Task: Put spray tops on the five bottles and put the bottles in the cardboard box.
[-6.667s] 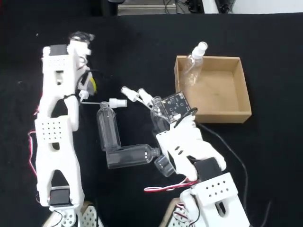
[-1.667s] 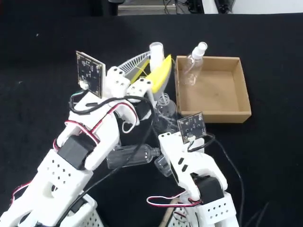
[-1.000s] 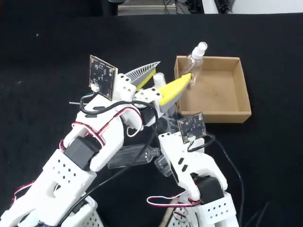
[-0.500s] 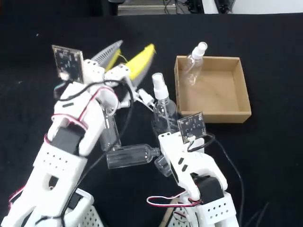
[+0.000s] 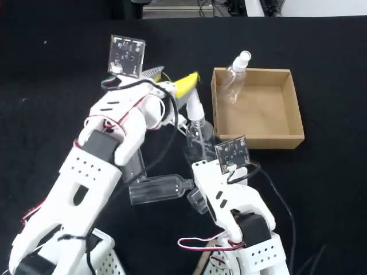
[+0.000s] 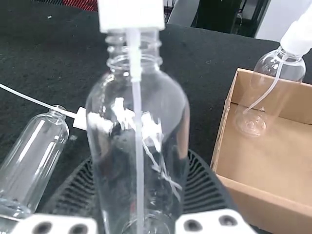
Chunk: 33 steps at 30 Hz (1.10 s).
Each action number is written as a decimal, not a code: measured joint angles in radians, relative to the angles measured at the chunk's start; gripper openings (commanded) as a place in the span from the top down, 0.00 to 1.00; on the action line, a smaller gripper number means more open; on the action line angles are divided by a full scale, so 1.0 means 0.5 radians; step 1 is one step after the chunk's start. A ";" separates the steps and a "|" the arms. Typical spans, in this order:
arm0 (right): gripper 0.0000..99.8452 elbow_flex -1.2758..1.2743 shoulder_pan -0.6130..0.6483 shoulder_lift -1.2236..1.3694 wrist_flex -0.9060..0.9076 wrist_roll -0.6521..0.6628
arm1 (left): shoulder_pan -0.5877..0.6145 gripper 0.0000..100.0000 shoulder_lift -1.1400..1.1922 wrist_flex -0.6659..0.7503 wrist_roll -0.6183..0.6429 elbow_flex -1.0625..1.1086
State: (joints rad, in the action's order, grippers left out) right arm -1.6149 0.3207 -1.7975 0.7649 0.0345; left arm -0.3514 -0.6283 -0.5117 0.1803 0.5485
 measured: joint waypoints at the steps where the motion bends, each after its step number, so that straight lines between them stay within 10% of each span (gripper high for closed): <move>1: 0.99 0.000 0.000 0.000 0.000 0.000 | -0.021 0.75 -0.034 -0.037 0.000 0.000; 33: 0.99 0.003 -0.009 0.000 0.000 -0.006 | -0.058 0.75 0.037 -0.028 -0.307 0.031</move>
State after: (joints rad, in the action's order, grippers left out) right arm -1.6134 0.3161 -1.7975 0.7649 0.0315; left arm -0.3805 -0.6099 -0.5255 0.0269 0.5639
